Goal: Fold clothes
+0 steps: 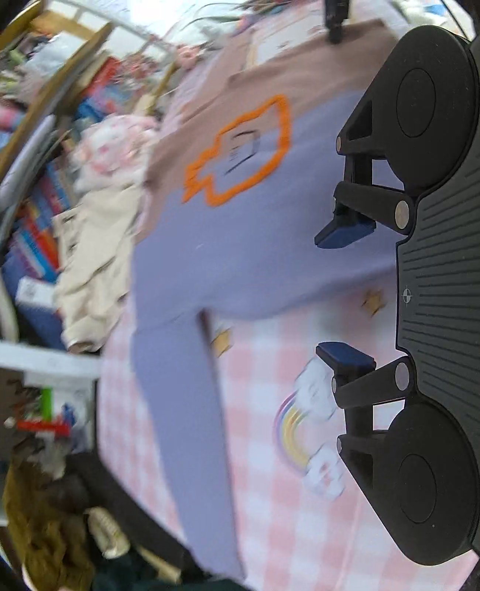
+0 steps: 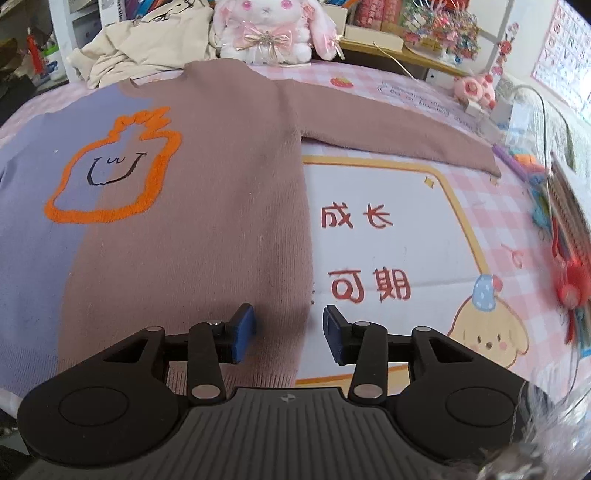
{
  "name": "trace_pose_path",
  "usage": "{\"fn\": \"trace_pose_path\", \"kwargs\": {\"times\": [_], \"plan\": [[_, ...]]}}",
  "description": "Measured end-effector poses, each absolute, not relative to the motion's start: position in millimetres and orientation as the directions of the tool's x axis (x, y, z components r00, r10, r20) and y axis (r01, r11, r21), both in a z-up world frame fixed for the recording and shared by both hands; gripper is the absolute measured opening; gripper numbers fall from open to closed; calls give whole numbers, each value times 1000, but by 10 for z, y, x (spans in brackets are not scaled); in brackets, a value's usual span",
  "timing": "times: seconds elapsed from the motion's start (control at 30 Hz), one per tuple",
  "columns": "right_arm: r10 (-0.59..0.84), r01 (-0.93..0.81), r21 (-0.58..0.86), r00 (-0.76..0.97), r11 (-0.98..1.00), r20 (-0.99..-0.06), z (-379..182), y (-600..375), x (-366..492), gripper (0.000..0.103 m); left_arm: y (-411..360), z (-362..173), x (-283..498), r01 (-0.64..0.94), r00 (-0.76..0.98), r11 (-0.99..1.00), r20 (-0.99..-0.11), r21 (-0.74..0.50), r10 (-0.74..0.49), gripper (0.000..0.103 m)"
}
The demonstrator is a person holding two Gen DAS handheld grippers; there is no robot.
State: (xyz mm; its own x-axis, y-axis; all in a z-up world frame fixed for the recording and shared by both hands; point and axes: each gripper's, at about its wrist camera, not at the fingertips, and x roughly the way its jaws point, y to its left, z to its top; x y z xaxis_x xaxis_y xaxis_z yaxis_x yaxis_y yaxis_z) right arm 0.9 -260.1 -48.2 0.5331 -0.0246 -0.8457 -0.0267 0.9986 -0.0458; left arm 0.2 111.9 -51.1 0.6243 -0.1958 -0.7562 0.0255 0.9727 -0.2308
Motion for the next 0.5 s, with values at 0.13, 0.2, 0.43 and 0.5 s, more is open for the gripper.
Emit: {"fn": "trace_pose_path", "kwargs": {"times": [0.13, 0.2, 0.43, 0.5], "plan": [[-5, -2, -6, 530, 1000, -848, -488, -2700, -13, 42, 1071, -586, 80, 7, 596, 962, -771, -275, -225, 51], [20, 7, 28, 529, 1000, -849, -499, -2756, -24, 41, 1097, -627, 127, -36, 583, 958, -785, -285, -212, 39], [109, -21, 116, 538, 993, -836, -496, -2797, 27, 14, 975, -661, 333, -3, 572, 961, -789, -276, -224, 4], [78, -11, 87, 558, 996, -826, -498, -2800, 76, 13, 905, -661, 457, 8, 576, 963, -786, -269, -224, 4]]}}
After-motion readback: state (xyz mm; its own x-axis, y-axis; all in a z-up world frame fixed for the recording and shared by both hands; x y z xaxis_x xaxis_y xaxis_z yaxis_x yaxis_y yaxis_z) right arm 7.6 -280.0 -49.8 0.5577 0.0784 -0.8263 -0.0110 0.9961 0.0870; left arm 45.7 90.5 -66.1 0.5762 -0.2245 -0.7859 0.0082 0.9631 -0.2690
